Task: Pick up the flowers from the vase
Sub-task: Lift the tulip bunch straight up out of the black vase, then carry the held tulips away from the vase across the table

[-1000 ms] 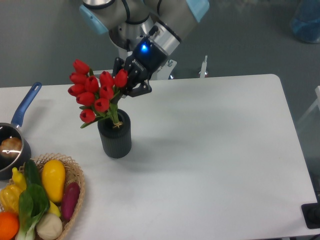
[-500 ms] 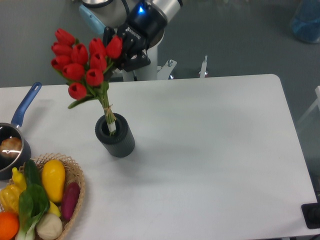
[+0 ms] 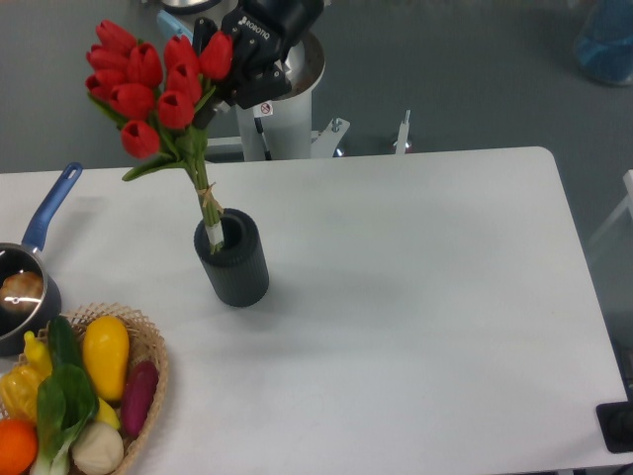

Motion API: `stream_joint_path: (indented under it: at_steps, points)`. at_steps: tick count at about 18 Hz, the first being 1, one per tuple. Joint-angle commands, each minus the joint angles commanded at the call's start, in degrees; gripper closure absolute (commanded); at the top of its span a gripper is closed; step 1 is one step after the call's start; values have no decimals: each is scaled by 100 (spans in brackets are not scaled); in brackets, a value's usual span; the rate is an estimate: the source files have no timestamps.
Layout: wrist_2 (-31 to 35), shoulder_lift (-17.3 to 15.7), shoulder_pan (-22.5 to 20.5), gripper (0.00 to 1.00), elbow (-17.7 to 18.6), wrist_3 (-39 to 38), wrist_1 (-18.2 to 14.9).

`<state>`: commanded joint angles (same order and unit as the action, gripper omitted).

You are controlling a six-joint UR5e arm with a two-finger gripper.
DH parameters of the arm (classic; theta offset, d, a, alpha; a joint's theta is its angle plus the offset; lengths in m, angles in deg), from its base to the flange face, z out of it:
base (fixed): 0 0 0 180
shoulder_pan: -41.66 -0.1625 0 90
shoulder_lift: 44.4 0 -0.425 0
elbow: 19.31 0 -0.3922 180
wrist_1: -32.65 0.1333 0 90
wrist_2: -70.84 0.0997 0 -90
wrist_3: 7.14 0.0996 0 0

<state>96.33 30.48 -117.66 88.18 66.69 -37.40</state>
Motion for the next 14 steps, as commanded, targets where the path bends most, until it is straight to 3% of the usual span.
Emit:
stream_joint_path:
  at_steps: [2,5,7,11,14]
  points:
    - [26,236,-596,100,-35,26,9]
    - [517,895,-1231,100,-315,97,62]
    - [999,1483,-1346,100,-815,53,62]
    - [2319,2143,-1478,100,-1519,-851,79]
    - [3012,2767,-1435,100,-1985,-791,123]
